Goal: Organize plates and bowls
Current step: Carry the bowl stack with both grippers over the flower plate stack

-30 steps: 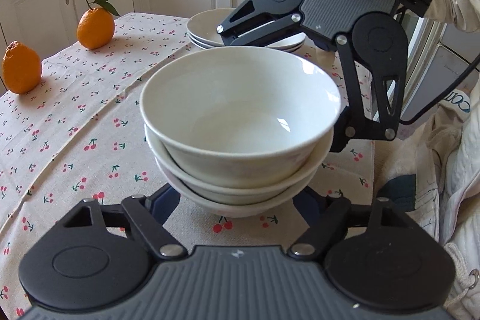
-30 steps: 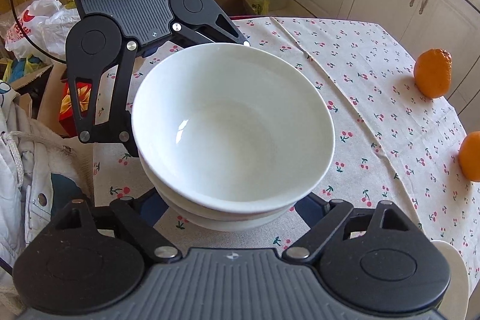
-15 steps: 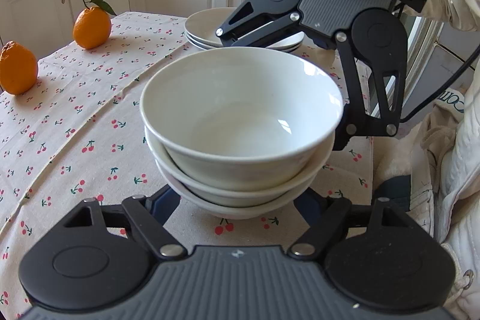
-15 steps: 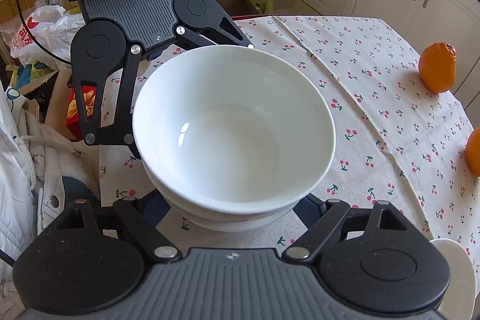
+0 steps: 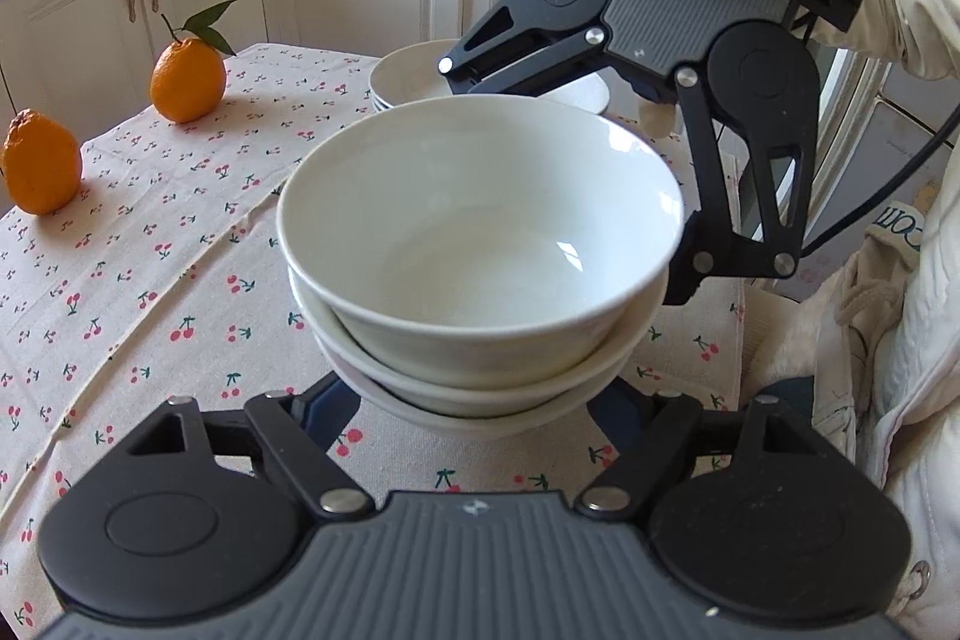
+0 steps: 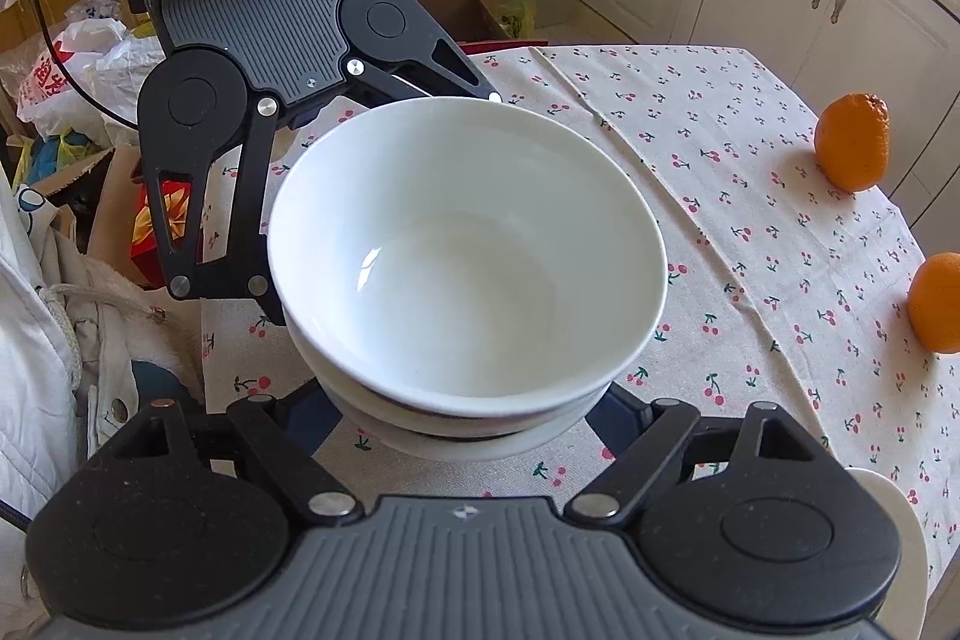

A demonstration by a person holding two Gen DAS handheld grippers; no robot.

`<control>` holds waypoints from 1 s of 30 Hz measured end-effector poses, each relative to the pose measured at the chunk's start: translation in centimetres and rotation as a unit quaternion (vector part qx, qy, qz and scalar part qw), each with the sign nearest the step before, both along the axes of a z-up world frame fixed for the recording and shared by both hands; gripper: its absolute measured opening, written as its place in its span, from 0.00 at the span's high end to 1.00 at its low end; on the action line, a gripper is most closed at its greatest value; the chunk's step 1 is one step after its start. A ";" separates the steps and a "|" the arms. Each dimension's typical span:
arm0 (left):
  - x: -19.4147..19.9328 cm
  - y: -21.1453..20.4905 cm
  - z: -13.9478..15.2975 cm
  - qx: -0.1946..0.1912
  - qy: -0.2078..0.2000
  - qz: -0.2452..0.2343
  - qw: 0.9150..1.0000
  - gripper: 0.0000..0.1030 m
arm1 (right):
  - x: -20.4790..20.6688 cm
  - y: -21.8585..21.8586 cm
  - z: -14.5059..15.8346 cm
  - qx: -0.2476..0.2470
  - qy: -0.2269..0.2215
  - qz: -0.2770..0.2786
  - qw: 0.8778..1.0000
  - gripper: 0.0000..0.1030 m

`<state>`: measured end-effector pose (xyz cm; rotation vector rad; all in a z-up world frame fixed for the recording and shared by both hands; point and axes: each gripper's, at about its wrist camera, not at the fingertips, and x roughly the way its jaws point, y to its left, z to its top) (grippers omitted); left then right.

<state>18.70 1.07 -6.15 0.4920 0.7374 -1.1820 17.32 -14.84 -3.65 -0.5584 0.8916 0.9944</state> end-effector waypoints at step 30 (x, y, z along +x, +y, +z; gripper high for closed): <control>3.8 -15.9 2.8 -0.032 -0.052 -0.085 0.994 0.21 | 0.6 -15.0 4.0 -0.039 -0.066 -0.108 0.991 0.13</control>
